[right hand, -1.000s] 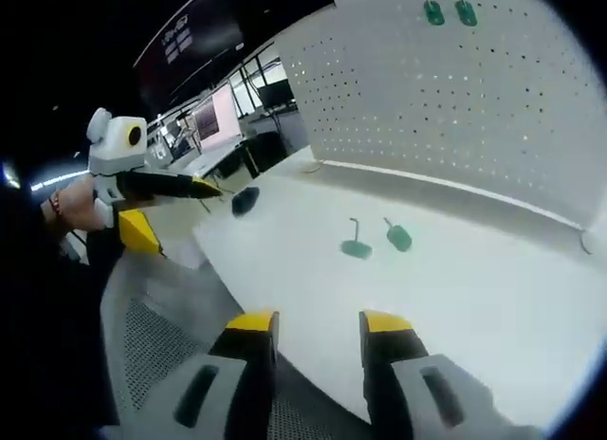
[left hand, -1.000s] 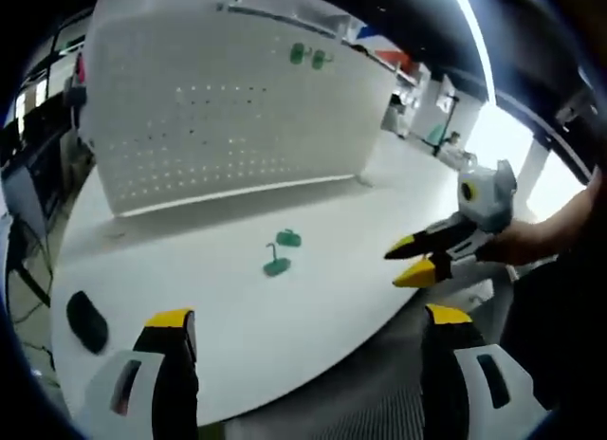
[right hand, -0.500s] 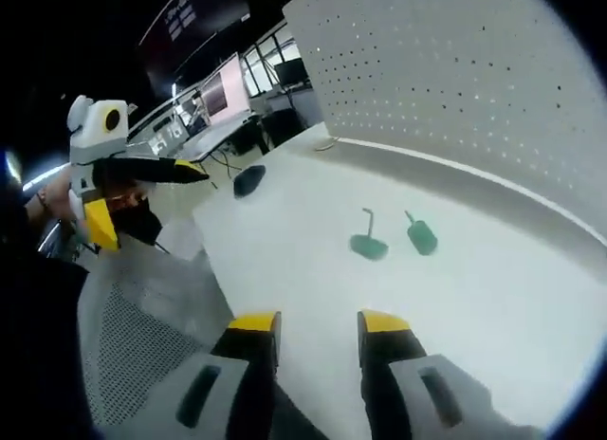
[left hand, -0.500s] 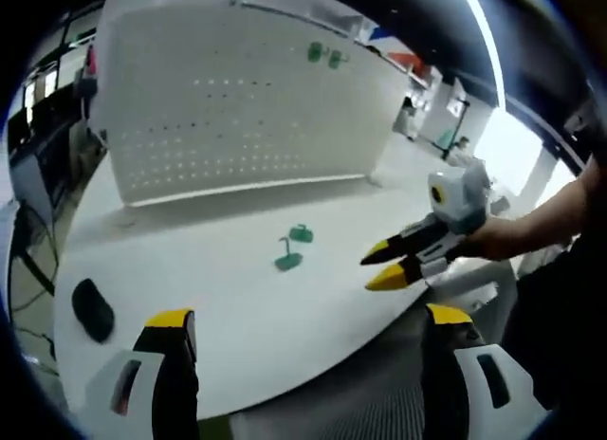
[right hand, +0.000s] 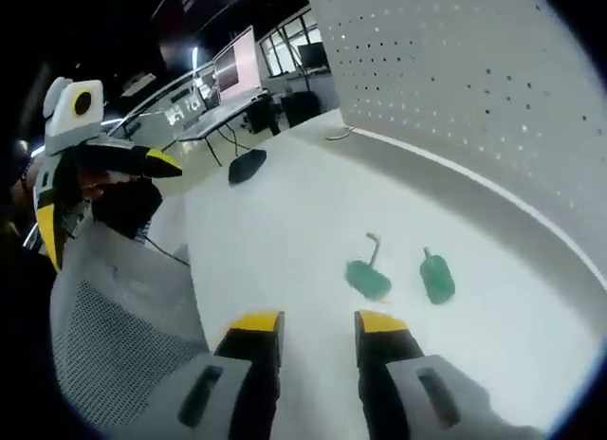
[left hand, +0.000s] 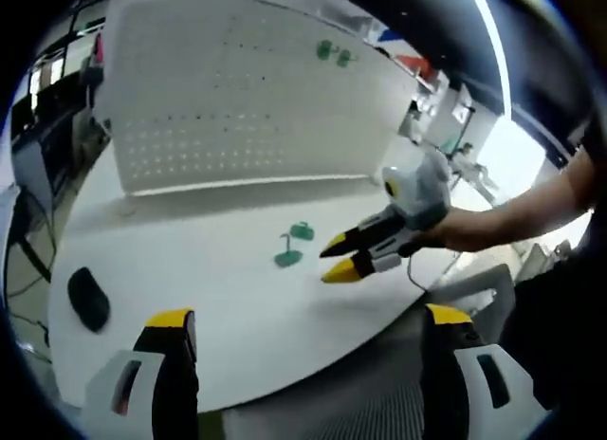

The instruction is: Insert the hook assembly into the mounting plate slot until the hook locks in place.

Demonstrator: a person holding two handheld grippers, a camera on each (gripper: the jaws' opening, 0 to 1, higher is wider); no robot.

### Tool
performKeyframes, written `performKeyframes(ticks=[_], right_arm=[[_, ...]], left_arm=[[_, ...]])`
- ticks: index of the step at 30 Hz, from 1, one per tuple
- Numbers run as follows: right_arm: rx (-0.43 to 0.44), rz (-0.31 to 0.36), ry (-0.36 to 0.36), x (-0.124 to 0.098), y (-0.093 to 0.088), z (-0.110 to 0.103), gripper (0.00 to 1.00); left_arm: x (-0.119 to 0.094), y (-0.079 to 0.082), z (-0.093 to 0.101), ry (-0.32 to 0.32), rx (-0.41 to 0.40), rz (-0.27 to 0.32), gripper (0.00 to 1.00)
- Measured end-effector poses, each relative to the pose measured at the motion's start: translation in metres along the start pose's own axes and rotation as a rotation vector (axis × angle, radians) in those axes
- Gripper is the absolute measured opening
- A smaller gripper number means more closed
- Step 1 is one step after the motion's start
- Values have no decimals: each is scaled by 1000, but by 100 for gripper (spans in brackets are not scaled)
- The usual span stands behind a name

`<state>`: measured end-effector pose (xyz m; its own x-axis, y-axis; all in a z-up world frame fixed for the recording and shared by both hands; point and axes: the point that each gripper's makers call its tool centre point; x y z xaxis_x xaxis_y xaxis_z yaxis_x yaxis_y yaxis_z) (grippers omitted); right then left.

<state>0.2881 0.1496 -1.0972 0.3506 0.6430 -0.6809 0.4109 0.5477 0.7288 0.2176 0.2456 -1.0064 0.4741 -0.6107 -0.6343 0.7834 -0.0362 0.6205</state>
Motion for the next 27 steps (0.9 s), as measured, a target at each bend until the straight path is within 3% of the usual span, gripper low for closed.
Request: performKeyframes(ticks=[13, 17, 27], right_arm=[[4, -42, 11, 32, 13, 36, 27], [-74, -46, -11, 37, 20, 46, 23], [-97, -88, 65, 50, 20, 41, 11]], left_arm=[[0, -7, -10, 22, -27, -17, 100], [0, -9, -13, 28, -30, -24, 100], [0, -5, -16, 33, -42, -11, 99]])
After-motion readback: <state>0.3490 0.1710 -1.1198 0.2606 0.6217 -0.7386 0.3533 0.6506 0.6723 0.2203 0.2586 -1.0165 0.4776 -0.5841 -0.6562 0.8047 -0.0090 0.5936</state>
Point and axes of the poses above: the point that each gripper's makers call its tool centre point, and the gripper's own axes: x roughly forward along the fingers, z roughly to its right, y roughly out of its top, and after that the axes turned 14 degrees about -x, right-handed
